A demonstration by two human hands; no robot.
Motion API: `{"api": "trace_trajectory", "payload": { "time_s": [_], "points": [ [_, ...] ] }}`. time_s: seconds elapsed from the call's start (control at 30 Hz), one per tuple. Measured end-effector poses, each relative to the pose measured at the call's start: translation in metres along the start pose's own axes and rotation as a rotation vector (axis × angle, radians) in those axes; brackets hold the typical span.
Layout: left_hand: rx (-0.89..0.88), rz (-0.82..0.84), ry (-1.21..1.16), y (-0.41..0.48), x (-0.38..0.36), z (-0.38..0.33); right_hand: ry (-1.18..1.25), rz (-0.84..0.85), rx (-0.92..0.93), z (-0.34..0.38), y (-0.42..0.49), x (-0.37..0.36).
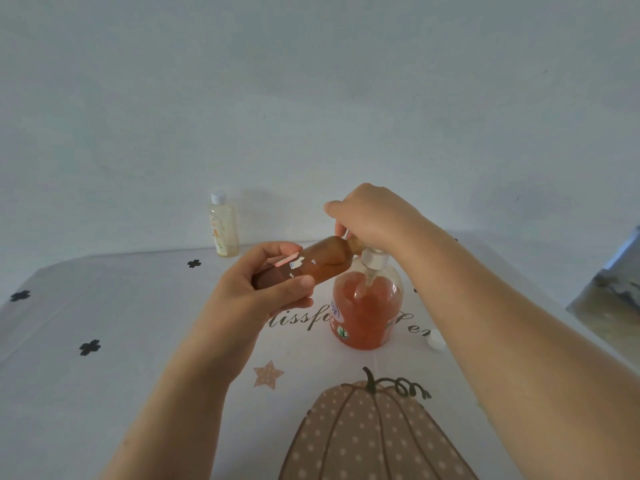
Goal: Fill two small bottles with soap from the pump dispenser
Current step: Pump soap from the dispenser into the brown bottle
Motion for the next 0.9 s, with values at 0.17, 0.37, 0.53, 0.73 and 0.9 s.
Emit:
{"api": "trace_trajectory", "payload": {
  "time_s": [0.17, 0.37, 0.53, 0.73, 0.9],
  "points": [
    [0.0, -0.006, -0.032, -0.001, -0.003, -0.003, 0.019, -0.038, 0.005, 0.001, -0.003, 0.005],
    [-0.037, -0.039, -0.046, -0.004, -0.011, -0.008, -0.021, -0.123, 0.056, 0.006, -0.01, 0.016],
    [-0.023, -0.055, -0.045, -0.005, -0.012, -0.009, -0.027, -0.085, 0.051, 0.007, -0.008, 0.015],
    [-0.004, -0.038, -0.067, -0.004, -0.011, -0.008, -0.013, -0.04, 0.04, 0.007, -0.007, 0.013],
    [-0.001, -0.029, -0.069, -0.003, -0.008, -0.006, -0.022, -0.019, 0.038, 0.006, -0.004, 0.009]
  ]
}}
Point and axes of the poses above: each hand's wrist, its own y-axis towards the middle knuckle, its own x-axis out of the back of the hand, z = x × y, the point moved 2 cm from there along y, towards the middle knuckle, and after that the axes turned 15 degrees about -x, right-handed, at the moved point
